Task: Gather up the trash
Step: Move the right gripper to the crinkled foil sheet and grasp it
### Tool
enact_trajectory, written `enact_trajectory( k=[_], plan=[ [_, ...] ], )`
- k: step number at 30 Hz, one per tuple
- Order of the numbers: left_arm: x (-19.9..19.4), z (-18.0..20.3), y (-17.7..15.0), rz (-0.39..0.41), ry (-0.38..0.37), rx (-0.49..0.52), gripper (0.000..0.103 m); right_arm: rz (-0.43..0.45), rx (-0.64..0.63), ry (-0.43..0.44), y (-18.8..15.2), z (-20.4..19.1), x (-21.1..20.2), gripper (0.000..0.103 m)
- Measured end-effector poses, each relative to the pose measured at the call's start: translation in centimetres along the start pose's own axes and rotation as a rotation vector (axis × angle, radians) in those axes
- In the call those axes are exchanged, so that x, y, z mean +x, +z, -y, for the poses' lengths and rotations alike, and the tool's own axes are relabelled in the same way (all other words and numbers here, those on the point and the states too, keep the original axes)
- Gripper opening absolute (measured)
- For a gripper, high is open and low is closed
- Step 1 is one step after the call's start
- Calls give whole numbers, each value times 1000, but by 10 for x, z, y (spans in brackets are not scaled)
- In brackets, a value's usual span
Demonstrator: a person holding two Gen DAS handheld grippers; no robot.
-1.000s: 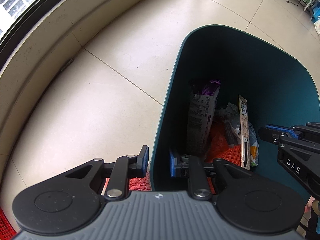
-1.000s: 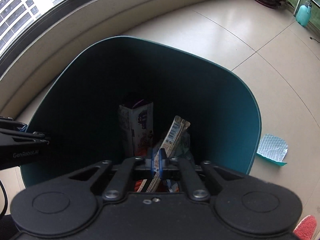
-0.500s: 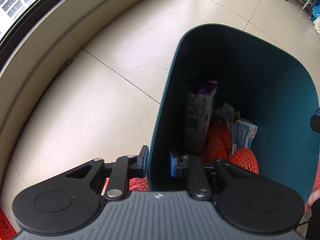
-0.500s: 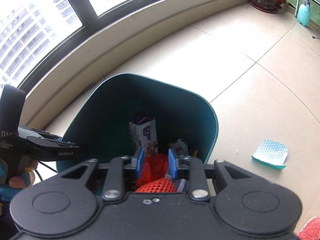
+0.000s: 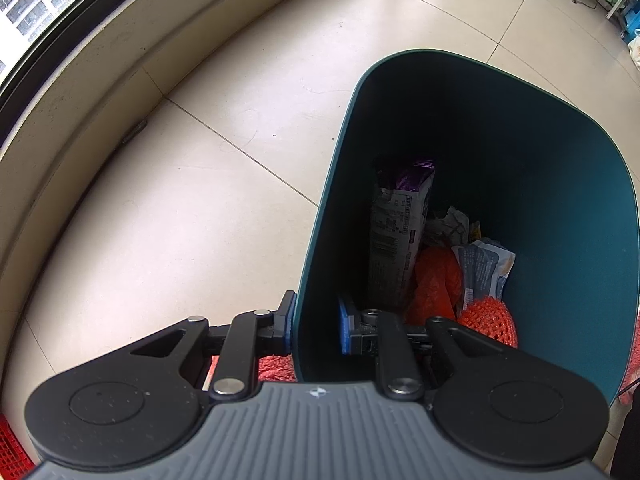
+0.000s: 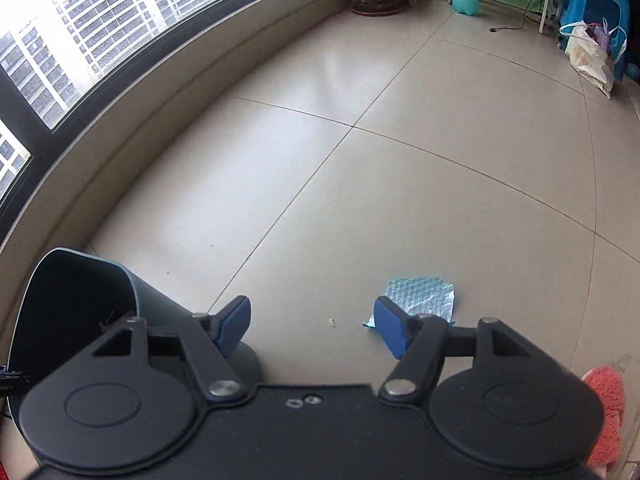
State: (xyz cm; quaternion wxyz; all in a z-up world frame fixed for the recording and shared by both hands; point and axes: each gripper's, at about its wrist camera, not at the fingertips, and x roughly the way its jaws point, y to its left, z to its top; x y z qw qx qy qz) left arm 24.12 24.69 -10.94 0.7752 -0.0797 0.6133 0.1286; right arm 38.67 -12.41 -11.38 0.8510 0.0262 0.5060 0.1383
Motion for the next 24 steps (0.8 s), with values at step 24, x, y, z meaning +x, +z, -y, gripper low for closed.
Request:
enact_trajectory(
  k=[24],
  plan=[
    [17, 12, 2, -62, 73, 22, 20, -196, 677, -138, -48, 151, 212, 53]
  ],
)
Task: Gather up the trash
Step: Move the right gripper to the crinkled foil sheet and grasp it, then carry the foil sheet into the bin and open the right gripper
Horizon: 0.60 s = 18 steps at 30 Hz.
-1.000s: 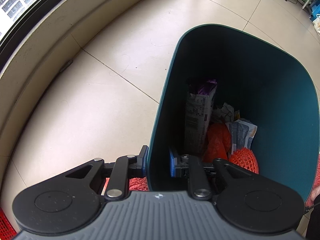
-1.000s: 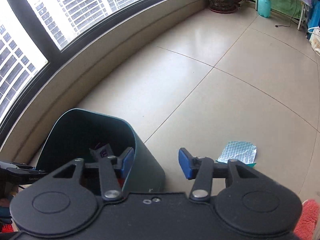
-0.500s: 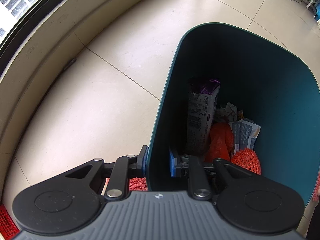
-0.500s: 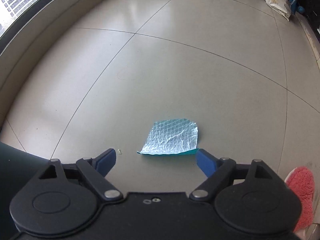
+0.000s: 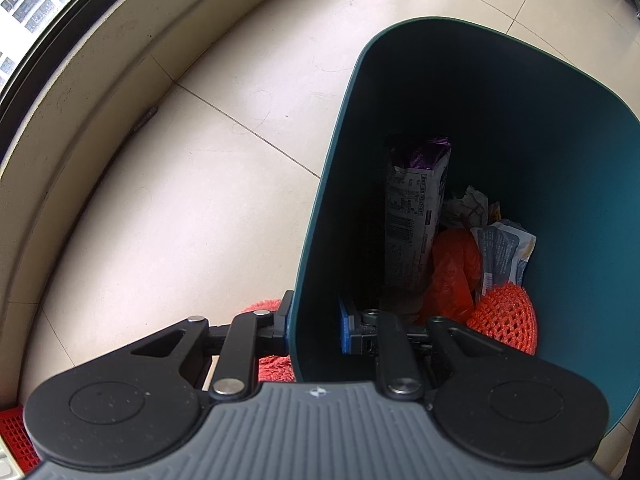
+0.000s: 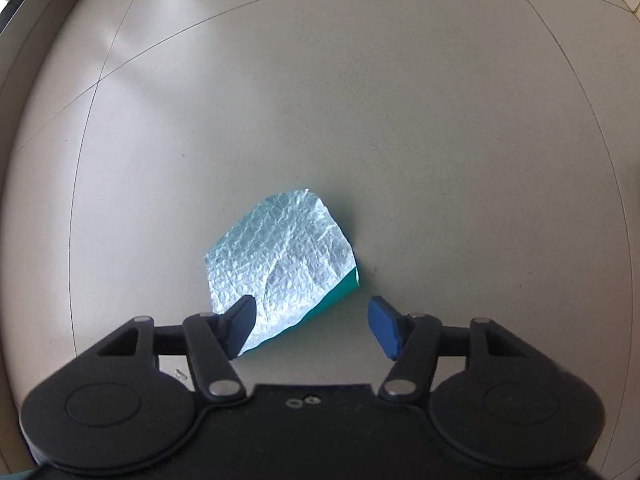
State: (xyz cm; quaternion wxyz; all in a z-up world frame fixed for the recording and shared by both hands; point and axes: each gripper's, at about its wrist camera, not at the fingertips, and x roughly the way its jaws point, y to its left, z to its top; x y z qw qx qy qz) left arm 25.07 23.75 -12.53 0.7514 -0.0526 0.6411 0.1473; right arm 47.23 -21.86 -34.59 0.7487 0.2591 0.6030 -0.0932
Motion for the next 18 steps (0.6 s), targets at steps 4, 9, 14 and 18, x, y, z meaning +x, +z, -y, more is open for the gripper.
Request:
enact_trajectory(
  k=[4, 9, 14, 18],
  plan=[
    [0, 1, 1, -2, 9, 0, 20, -9, 29, -6, -3, 0, 8, 22],
    [0, 2, 1, -1, 15, 5, 20, 7, 7, -3, -12, 0, 5, 1],
    [2, 3, 1, 1, 7, 2, 20, 45, -126, -6, -28, -10, -41, 1],
    [1, 0, -1, 10, -4, 1, 20, 87, -238, 44, -48, -21, -95, 0]
  ],
)
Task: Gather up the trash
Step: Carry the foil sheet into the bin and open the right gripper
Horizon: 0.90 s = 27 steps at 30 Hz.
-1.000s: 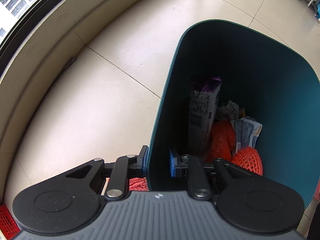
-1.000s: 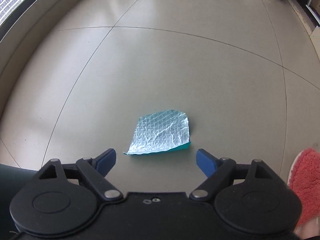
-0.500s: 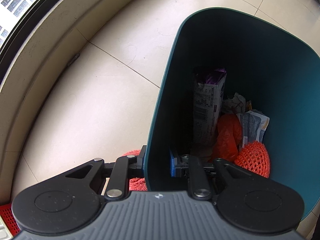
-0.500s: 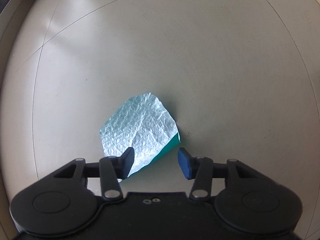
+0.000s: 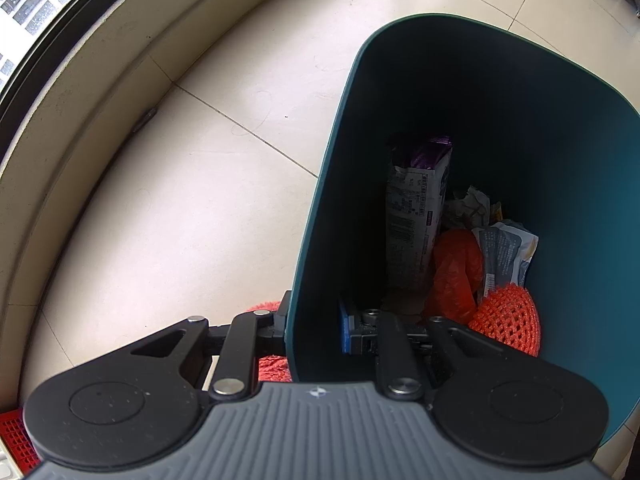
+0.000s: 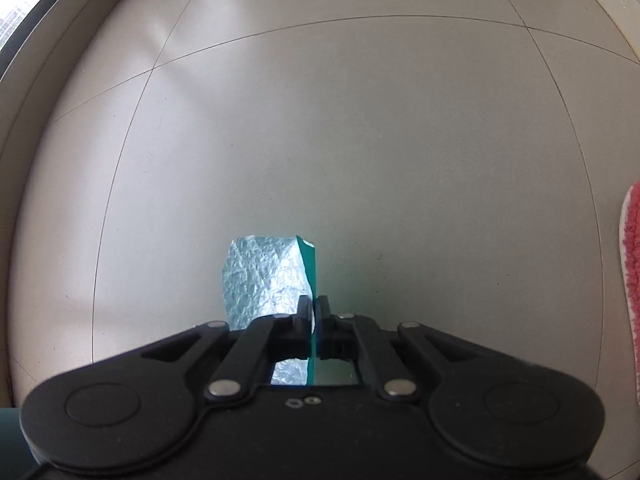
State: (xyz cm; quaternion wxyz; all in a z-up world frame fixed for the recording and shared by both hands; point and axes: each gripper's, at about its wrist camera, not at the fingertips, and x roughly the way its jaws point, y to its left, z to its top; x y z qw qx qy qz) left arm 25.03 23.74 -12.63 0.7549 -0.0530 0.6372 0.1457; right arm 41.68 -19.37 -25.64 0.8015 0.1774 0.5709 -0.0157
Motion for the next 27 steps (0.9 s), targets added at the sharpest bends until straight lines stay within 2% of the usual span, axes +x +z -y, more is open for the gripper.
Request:
enact_trajectory(
  k=[8, 14, 16, 19, 23, 27],
  plan=[
    [-4, -6, -1, 17, -29, -11, 20, 112, -202, 192, -30, -59, -146, 0],
    [-9, -12, -1, 26, -47, -22, 20, 139, -347, 348, -60, -127, -219, 0],
    [-10, -14, -2, 29, -55, -27, 20, 139, -405, 370, -71, -150, -230, 0],
    [-15, -15, -2, 39, -67, -30, 20, 139, -509, 358, -85, -185, -232, 0],
    [-22, -16, -3, 59, -78, -31, 20, 110, -621, 311, -103, -224, -220, 0],
    [-24, -20, -4, 63, -85, -35, 20, 94, -689, 246, -118, -244, -194, 0]
  ],
)
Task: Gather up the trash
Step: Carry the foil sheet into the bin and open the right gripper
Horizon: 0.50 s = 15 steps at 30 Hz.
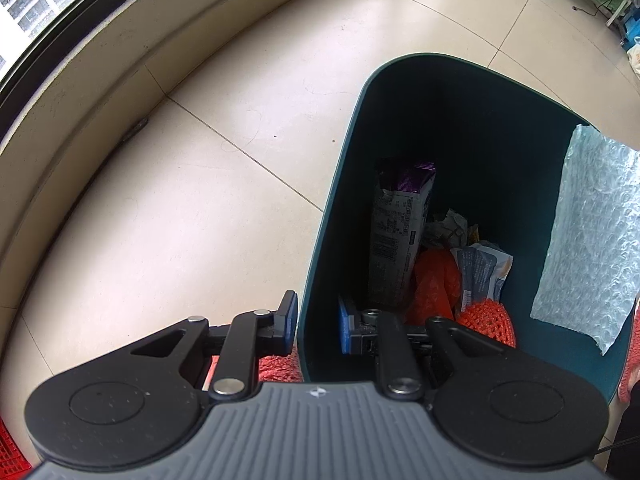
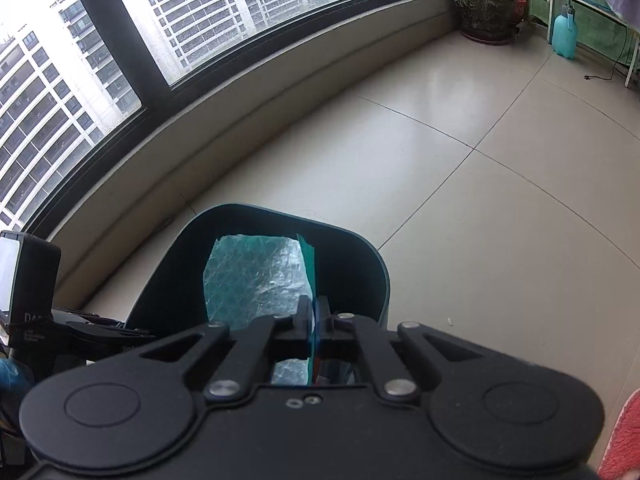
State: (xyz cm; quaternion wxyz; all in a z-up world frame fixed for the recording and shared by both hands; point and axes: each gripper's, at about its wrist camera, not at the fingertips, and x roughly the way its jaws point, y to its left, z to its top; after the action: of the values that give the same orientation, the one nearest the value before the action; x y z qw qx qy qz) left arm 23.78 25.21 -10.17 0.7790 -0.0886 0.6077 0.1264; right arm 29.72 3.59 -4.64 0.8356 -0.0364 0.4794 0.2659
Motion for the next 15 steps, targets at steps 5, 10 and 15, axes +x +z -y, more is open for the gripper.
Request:
enact_trajectory(
  k=[5, 10, 15],
  plan=[
    [-2, -3, 0, 3, -4, -2, 20, -39, -45, -52, -6, -9, 17, 0],
    [-2, -3, -1, 10, -6, 9, 20, -95, -57, -67, -13, -10, 50, 0],
    [-3, -2, -2, 13, -9, 13, 20, -139, -99, -93, -17, -16, 74, 0]
  ],
)
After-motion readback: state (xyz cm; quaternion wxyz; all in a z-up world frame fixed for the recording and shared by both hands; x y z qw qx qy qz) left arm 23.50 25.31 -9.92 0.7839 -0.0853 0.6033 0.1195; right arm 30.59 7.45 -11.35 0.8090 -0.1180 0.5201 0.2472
